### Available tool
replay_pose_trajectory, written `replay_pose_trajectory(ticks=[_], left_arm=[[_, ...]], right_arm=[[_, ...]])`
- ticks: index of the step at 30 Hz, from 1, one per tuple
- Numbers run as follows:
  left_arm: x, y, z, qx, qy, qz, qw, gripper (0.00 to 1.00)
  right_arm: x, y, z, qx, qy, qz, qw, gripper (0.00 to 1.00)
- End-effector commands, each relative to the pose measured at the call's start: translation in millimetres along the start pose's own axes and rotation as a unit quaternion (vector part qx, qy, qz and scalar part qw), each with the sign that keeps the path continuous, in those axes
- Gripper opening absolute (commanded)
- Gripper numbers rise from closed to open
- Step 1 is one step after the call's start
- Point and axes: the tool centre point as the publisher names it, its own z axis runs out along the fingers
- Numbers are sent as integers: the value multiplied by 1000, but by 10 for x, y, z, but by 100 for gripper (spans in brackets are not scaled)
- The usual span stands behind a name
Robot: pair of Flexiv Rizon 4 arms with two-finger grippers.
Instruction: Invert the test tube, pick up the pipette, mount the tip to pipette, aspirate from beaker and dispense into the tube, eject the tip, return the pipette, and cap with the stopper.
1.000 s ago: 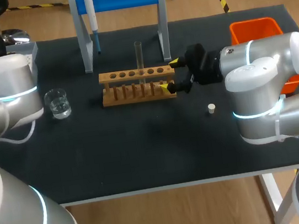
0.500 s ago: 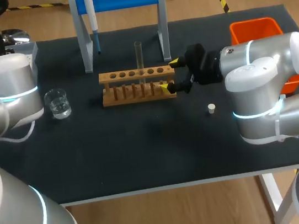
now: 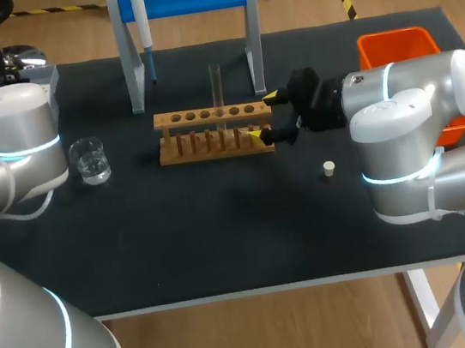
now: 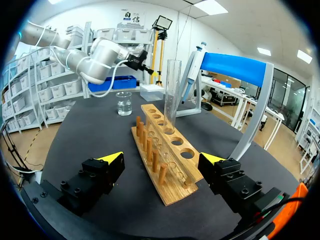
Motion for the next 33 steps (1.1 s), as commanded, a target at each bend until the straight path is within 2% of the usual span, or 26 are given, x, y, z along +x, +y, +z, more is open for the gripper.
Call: replay_pose_trajectory(ticks=[1,6,13,18,23,24,33], left_arm=[[26,-29,-130,19,-1,1,1000,0],[132,-216,-317,36,21,13,999,0],[525,-517,-755,53,113,71,990,0],[874,-642,-1187,57,191,125,972,0],[1233,-614,-1651,44,278,181,942,0],[1300,-588,-1739,42,286,186,939,0],[1300,-588,-1739,42,286,186,939,0]], right_arm=[[-4,-4,-10,-1,1,0,1000,100],[-4,-4,-10,-1,1,0,1000,100],[-4,-4,-10,-1,1,0,1000,100],[-4,-4,-10,-1,1,0,1000,100],[-4,-4,-10,-1,1,0,1000,100],[-4,-4,-10,-1,1,0,1000,100],[-4,-4,-10,-1,1,0,1000,100]])
